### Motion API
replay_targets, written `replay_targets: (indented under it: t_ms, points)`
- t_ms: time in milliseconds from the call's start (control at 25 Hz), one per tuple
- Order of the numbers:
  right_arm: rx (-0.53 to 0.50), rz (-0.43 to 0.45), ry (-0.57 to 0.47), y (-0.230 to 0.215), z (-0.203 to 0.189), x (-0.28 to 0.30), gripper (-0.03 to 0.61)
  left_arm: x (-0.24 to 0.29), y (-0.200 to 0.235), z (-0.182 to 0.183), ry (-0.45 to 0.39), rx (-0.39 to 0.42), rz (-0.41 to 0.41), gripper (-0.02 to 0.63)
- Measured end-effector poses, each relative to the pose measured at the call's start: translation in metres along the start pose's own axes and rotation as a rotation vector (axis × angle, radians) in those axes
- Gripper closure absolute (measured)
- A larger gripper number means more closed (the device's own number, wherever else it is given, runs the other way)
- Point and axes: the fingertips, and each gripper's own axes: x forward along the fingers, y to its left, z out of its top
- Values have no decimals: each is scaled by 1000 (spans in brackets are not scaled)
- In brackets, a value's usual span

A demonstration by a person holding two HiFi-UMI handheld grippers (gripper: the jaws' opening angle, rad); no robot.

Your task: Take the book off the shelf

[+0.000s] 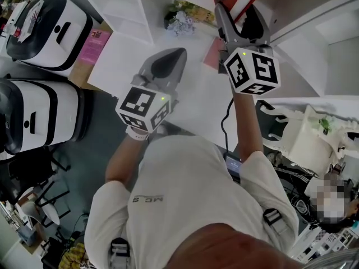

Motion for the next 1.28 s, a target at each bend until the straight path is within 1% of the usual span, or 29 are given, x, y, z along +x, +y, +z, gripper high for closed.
replay_targets:
  t_ms: [200,280,360,440,480,760,1000,1280]
  points:
    - [-18,-2,34,3,-6,13,296,-3,8,1,-2,-1,17,612]
    - [-26,-5,47,4,-8,16,333,-6,10,1,-3,-2,24,612]
    - [-33,-19,57,3,-10,18,344,-8,11,1,-4,-2,30,612]
    - [-42,-43,62,1,-10,20,397,-11,13,0,-5,-3,36,612]
    - [-45,-53,64,0,-10,20,402,-13,14,0,-5,-4,39,612]
    - [-41,-76,82,-1,-8,20,403,-21,16,3,-10,-4,48,612]
    - [-16,-76,63,4,-4,9,407,-31,13,2,-12,-3,50,612]
    - [-8,-74,50,9,0,-6,410,-41,6,3,-17,3,45,612]
